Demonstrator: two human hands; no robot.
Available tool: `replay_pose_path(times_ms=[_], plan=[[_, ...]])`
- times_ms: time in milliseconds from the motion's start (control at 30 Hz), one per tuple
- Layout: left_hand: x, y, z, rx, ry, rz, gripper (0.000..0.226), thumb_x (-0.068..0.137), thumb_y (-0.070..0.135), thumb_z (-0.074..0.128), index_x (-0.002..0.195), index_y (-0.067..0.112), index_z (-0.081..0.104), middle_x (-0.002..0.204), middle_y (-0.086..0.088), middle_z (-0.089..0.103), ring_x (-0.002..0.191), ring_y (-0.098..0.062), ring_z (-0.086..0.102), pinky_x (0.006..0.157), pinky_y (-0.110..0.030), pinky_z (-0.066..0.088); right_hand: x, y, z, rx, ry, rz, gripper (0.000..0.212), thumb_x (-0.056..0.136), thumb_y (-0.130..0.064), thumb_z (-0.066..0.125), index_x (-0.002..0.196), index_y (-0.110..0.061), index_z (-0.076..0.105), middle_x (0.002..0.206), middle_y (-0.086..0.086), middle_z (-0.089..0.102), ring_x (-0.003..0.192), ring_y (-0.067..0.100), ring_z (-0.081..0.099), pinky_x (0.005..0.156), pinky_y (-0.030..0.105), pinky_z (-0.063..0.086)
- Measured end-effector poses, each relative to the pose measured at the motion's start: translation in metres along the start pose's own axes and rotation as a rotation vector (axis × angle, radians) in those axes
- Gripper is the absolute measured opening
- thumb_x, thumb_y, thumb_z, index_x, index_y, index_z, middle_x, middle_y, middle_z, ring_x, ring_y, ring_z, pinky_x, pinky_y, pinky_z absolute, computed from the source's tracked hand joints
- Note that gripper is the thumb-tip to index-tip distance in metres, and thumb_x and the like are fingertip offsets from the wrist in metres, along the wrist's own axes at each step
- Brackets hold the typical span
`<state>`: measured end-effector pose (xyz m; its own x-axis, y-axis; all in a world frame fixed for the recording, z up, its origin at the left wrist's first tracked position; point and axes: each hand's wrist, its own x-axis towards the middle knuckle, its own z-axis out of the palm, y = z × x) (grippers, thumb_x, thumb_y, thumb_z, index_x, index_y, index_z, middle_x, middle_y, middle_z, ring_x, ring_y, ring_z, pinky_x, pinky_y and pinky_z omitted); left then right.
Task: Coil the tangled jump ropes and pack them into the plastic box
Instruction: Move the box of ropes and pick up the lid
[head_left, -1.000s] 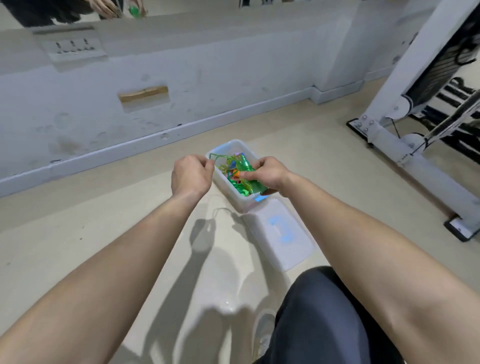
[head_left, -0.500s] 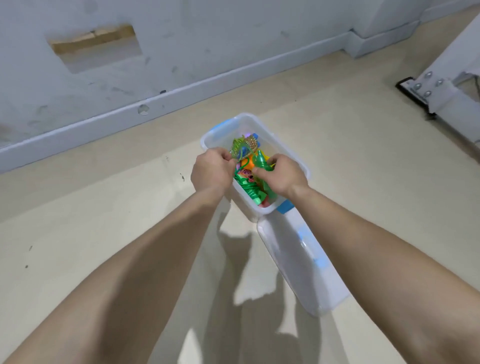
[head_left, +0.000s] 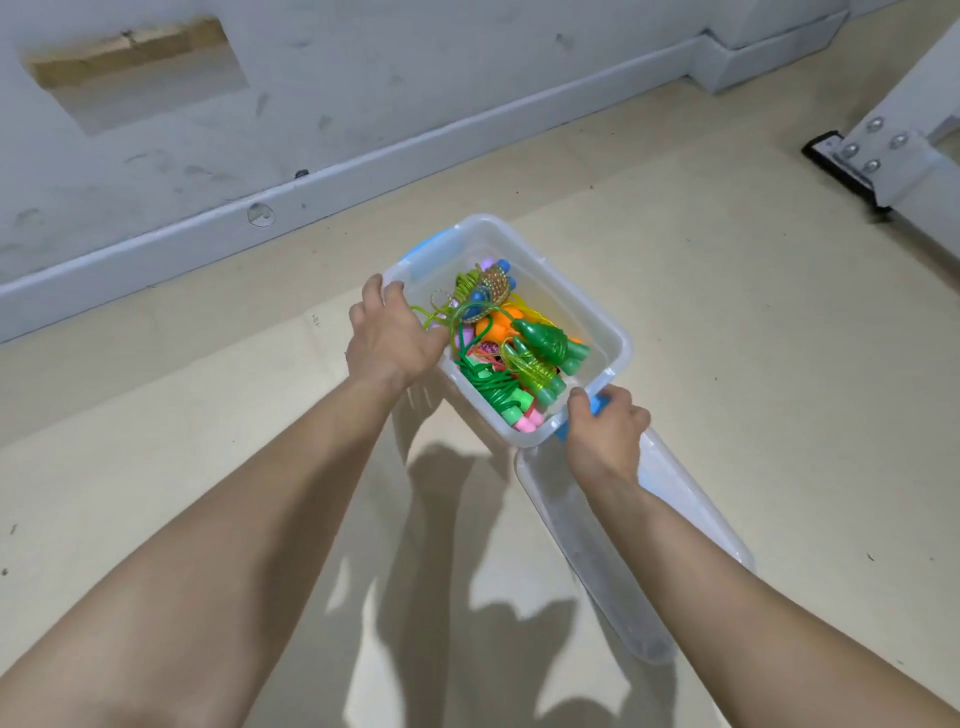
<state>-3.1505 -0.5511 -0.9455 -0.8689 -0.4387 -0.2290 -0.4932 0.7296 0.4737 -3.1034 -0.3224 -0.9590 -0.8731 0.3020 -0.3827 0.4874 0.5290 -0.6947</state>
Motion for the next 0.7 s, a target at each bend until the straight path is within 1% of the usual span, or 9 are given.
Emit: replay_pose_path(times_ms=[67, 133, 233, 300, 400, 467, 567, 667, 700], plan=[[-0.01, -0.006, -0.003, 0.154, 0.008, 0.025, 0.071, 0.089, 0.051, 0.057, 0.148, 0.015, 0.038, 0.166, -0.006, 0.006, 0.149, -0.032, 0.012, 0.112, -0.046, 0.032, -0.002, -0.005, 0.0, 0.01, -0.022, -0.064, 0.04, 0.102, -0.033, 0.046, 0.137, -0.013, 0.045, 0.139, 0.009, 0.036, 0.102, 0.029, 0.058, 0.084, 0.031, 0.037], [-0.025, -0.023, -0.008, 0.34, 0.031, 0.071, 0.064, 0.088, 0.056, 0.05, 0.139, 0.017, 0.049, 0.166, -0.008, 0.004, 0.151, -0.033, 0.005, 0.119, -0.049, 0.02, -0.006, -0.014, 0.001, -0.008, -0.035, -0.134, 0.041, 0.102, -0.028, 0.047, 0.141, -0.013, 0.044, 0.143, 0.009, 0.039, 0.115, 0.026, 0.054, 0.086, 0.029, 0.036], [-0.052, -0.063, -0.021, 0.485, 0.009, 0.077, 0.059, 0.091, 0.057, 0.037, 0.129, 0.015, 0.056, 0.164, -0.011, 0.015, 0.153, -0.031, 0.004, 0.121, -0.054, 0.008, -0.012, -0.03, 0.011, -0.07, -0.103, -0.205, 0.049, 0.101, -0.023, 0.049, 0.148, -0.011, 0.04, 0.148, 0.009, 0.044, 0.134, 0.025, 0.043, 0.1, 0.03, 0.035], [-0.074, -0.088, -0.034, 0.518, -0.01, 0.037, 0.058, 0.093, 0.055, 0.032, 0.125, 0.015, 0.059, 0.155, -0.012, 0.033, 0.149, -0.03, 0.016, 0.12, -0.054, 0.013, -0.017, -0.038, 0.024, -0.11, -0.18, -0.243, 0.046, 0.1, -0.023, 0.051, 0.144, -0.01, 0.044, 0.144, 0.01, 0.05, 0.134, 0.027, 0.045, 0.102, 0.032, 0.036], [-0.109, -0.119, -0.06, 0.654, -0.062, -0.045, 0.058, 0.095, 0.058, 0.029, 0.124, 0.018, 0.06, 0.13, -0.008, 0.054, 0.125, -0.036, 0.038, 0.109, -0.047, 0.028, -0.038, -0.051, 0.049, -0.159, -0.306, -0.328, 0.037, 0.099, -0.021, 0.05, 0.134, -0.011, 0.054, 0.136, 0.01, 0.058, 0.126, 0.028, 0.052, 0.097, 0.034, 0.04], [-0.132, -0.14, -0.077, 0.678, -0.109, -0.08, 0.054, 0.096, 0.059, 0.028, 0.116, 0.022, 0.062, 0.12, -0.006, 0.062, 0.115, -0.036, 0.041, 0.102, -0.044, 0.033, -0.055, -0.062, 0.068, -0.195, -0.371, -0.385, 0.035, 0.099, -0.019, 0.047, 0.132, -0.011, 0.055, 0.134, 0.01, 0.059, 0.123, 0.029, 0.054, 0.095, 0.034, 0.041], [-0.161, -0.167, -0.1, 0.662, -0.175, -0.177, 0.048, 0.095, 0.057, 0.03, 0.1, 0.026, 0.066, 0.107, -0.007, 0.066, 0.11, -0.032, 0.045, 0.097, -0.042, 0.036, -0.078, -0.075, 0.094, -0.265, -0.476, -0.445, 0.034, 0.099, -0.021, 0.045, 0.132, -0.015, 0.055, 0.133, 0.006, 0.06, 0.119, 0.028, 0.056, 0.094, 0.036, 0.044], [-0.178, -0.185, -0.112, 0.667, -0.322, -0.294, 0.046, 0.094, 0.056, 0.031, 0.091, 0.024, 0.064, 0.095, 0.001, 0.064, 0.097, -0.024, 0.057, 0.096, -0.042, 0.038, -0.098, -0.081, 0.118, -0.337, -0.573, -0.506, 0.036, 0.098, -0.024, 0.047, 0.133, -0.019, 0.054, 0.132, 0.004, 0.063, 0.116, 0.027, 0.058, 0.09, 0.034, 0.044], [-0.182, -0.188, -0.114, 0.651, -0.372, -0.338, 0.045, 0.094, 0.057, 0.034, 0.091, 0.023, 0.062, 0.094, 0.003, 0.064, 0.096, -0.023, 0.06, 0.094, -0.04, 0.04, -0.105, -0.082, 0.126, -0.347, -0.603, -0.536, 0.039, 0.097, -0.023, 0.048, 0.136, -0.019, 0.052, 0.134, 0.003, 0.061, 0.118, 0.027, 0.058, 0.091, 0.034, 0.043]])
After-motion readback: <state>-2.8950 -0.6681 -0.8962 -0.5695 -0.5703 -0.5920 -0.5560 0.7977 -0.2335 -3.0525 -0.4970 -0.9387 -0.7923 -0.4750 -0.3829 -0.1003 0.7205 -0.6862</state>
